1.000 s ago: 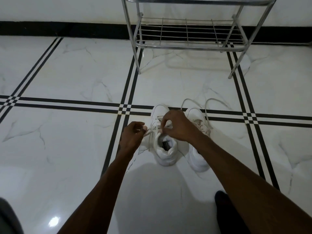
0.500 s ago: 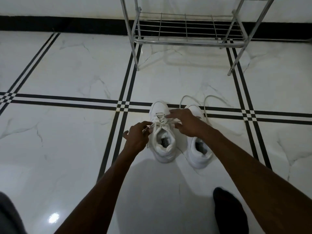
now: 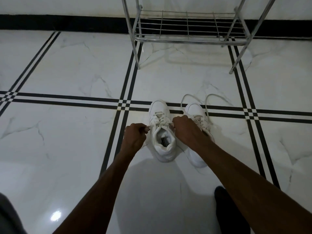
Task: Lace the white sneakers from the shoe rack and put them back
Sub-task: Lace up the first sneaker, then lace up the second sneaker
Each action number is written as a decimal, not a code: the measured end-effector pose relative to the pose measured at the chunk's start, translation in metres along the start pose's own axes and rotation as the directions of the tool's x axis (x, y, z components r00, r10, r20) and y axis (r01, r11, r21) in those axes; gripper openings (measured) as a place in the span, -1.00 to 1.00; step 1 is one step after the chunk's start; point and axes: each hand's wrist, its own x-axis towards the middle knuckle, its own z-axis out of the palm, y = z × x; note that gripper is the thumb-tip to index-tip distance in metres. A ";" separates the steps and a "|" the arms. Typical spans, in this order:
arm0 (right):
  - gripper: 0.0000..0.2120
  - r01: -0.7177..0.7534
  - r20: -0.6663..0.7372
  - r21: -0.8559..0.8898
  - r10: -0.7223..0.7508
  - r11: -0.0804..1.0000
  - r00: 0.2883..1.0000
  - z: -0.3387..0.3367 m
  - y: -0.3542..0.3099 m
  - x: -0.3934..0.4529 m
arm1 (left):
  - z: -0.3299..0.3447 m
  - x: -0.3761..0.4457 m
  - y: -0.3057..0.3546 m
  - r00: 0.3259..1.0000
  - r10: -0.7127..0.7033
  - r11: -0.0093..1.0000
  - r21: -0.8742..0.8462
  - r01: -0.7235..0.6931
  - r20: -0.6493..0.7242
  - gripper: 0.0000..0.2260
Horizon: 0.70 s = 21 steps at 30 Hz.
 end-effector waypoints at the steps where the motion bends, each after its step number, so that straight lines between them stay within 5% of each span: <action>1: -0.86 -0.055 0.045 0.038 0.054 0.998 0.998 -0.001 -0.005 -0.003 | 0.000 -0.002 0.002 0.998 -0.040 0.995 -0.087 0.044 0.040 -0.85; 5: -0.72 -0.189 0.181 0.293 0.139 0.937 0.974 -0.007 -0.018 0.000 | -0.011 -0.006 0.004 0.968 -0.179 0.850 -0.466 0.243 0.178 -0.76; 10: -0.68 -0.199 0.231 0.478 0.096 0.856 0.968 0.005 -0.045 0.000 | -0.043 0.004 -0.012 0.953 -0.254 0.855 -0.422 0.301 0.164 -0.72; 14: -0.65 -0.195 0.128 0.516 0.150 0.834 0.980 0.001 -0.041 -0.004 | -0.056 0.009 -0.004 0.974 -0.197 0.975 -0.126 0.182 -0.115 -0.72; 17: -0.79 -0.160 -0.042 0.583 0.227 0.796 0.973 -0.021 -0.019 -0.010 | -0.048 0.006 0.028 0.925 0.059 0.998 -0.004 -0.065 -0.376 -0.80; 19: -0.87 -0.144 -0.143 0.599 0.282 0.787 0.949 -0.040 0.001 -0.016 | -0.033 0.003 0.058 0.911 0.157 0.980 -0.052 -0.190 -0.380 -0.88; 21: -0.91 -0.178 -0.185 0.569 0.335 0.803 0.924 -0.055 0.023 -0.025 | -0.011 -0.005 0.087 0.954 0.171 0.967 -0.144 -0.210 -0.245 -0.89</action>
